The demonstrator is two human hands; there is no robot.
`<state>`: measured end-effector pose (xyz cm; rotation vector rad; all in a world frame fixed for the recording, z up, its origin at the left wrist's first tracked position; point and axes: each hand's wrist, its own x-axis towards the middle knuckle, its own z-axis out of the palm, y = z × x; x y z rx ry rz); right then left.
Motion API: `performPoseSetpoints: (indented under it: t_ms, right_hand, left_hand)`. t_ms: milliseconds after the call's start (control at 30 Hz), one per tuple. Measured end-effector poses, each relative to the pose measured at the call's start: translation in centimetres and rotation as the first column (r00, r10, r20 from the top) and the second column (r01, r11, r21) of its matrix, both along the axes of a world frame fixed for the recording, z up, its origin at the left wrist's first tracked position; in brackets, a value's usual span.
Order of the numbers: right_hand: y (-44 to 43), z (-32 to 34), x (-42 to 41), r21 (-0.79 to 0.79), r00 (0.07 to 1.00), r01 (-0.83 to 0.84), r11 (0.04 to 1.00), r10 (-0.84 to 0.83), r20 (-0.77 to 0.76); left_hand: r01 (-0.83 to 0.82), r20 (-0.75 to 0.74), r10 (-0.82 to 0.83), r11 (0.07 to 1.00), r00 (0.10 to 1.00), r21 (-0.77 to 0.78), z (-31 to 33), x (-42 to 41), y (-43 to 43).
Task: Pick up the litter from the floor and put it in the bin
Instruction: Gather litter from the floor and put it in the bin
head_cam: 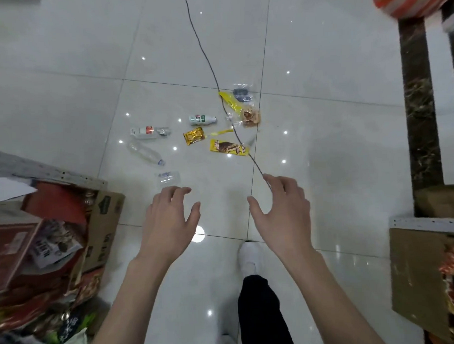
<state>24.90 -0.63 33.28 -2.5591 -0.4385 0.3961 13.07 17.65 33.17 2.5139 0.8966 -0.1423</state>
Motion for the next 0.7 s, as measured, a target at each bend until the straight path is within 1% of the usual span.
performPoseSetpoints:
  t_ms: [200, 367, 467, 700]
  right_hand:
    - [6.2, -3.7, 7.0, -0.044, 0.997, -0.078, 0.996, 0.078, 0.003]
    - [11.3, -9.6, 10.3, -0.053, 0.991, -0.131, 0.99, 0.131, 0.009]
    - [14.2, -15.2, 11.8, -0.076, 0.988, -0.15, 0.986, 0.151, 0.019]
    - [19.4, -30.9, 15.4, -0.116, 0.979, -0.193, 0.974, 0.199, 0.036]
  left_hand:
    - [-0.084, -0.049, 0.083, 0.996, 0.995, -0.02, -3.4, 4.5, 5.4]
    - [-0.123, -0.091, 0.123, 0.992, 0.988, 0.001, -9.1, 5.5, 10.0]
    - [-0.123, -0.108, 0.124, 0.992, 0.986, 0.019, -14.5, 6.2, 13.0]
    - [-0.111, -0.143, 0.119, 0.992, 0.983, 0.065, -30.6, 7.7, 19.8]
